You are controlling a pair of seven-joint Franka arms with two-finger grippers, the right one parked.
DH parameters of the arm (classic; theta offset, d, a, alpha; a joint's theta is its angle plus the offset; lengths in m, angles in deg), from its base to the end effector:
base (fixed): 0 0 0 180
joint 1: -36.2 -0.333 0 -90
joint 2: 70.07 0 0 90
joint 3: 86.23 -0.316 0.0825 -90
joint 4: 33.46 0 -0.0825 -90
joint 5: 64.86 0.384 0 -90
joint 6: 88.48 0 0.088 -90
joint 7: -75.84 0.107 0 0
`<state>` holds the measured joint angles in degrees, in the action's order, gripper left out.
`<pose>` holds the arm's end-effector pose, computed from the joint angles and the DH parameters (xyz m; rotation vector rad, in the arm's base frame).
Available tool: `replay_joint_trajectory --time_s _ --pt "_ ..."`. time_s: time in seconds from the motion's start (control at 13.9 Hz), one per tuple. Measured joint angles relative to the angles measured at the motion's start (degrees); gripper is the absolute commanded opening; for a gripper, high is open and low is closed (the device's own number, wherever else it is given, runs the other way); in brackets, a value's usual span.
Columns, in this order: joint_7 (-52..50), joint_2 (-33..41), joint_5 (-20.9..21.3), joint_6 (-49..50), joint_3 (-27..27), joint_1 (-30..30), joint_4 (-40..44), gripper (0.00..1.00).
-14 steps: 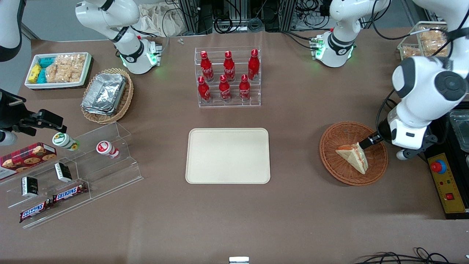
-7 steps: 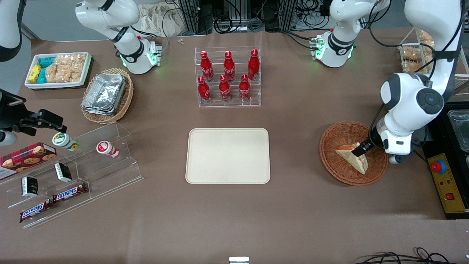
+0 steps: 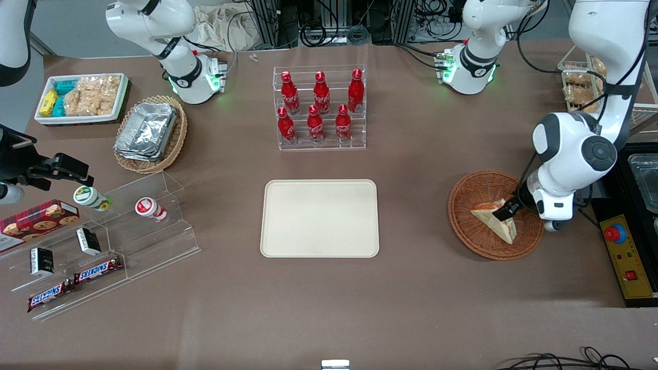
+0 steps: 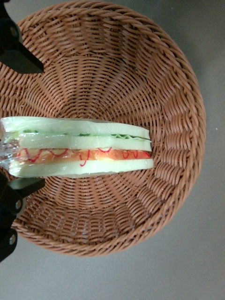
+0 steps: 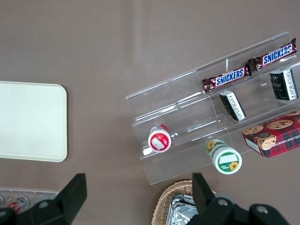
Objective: Place sandwich from basket to tray
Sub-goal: 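Close the left gripper on the wrapped triangular sandwich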
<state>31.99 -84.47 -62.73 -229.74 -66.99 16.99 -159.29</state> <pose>0.5583 0.0006 0.2785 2.8631 1.1225 0.0135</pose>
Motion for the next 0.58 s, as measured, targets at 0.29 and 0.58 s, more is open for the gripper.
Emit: replay_joint_trajectory --time_s 0.29,0.58 --pt "-0.11 -1.48 0.00 -3.36 -0.04 0.01 -1.11 0.99" --pt "-0.67 -3.96 0.09 -7.28 -0.04 0.09 -1.25 0.42"
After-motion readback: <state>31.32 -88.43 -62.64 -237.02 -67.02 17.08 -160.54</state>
